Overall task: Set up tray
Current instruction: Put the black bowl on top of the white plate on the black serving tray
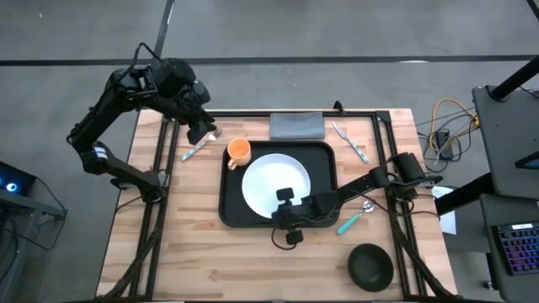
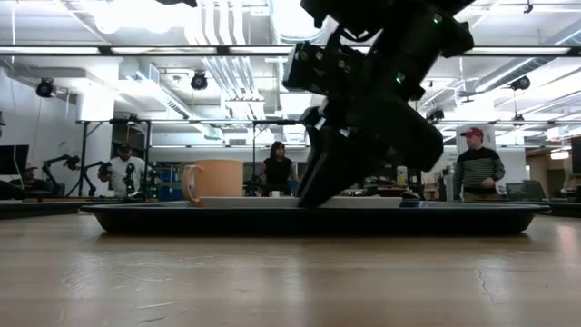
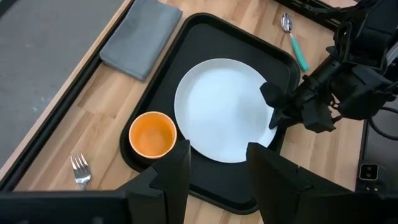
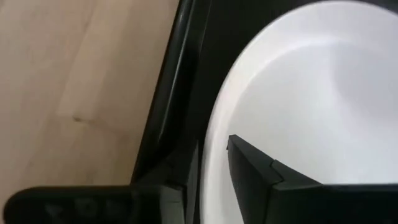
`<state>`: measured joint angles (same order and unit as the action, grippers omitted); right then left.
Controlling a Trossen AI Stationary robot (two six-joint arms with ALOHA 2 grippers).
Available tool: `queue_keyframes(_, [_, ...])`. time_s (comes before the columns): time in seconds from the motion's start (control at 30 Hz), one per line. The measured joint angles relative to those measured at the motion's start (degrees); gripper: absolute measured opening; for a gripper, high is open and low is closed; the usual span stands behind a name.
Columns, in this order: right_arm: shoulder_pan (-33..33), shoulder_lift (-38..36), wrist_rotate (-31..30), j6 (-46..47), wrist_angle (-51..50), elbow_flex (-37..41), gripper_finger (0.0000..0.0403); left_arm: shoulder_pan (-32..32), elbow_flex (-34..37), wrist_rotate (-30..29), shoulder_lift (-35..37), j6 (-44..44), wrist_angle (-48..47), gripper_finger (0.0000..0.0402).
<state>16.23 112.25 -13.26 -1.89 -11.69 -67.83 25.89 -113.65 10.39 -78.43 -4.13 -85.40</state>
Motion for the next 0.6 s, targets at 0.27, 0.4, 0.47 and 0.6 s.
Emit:
queue_keyframes(0.27, [0.1,0.0,0.4,-0.6,-1.7,-3.8,0.0095,0.0,2.6,0.0,0.0,0.0,0.0,0.0137])
queue_keyframes(0.4, [0.2,0.0,0.4,-1.0,-5.1,-6.8,0.0099,0.0,4.6,0.0,0.0,-0.1,0.0,0.0137])
queue_keyframes(0.47, [0.1,0.0,0.4,-1.3,-8.1,-8.7,0.01,0.0,5.4,0.0,0.0,0.1,0.2,0.0137])
queue_keyframes(0.6, [0.2,-0.1,-0.1,1.8,-15.0,-12.5,0.0099,0.0,6.8,0.0,0.2,0.4,3.1,0.0137])
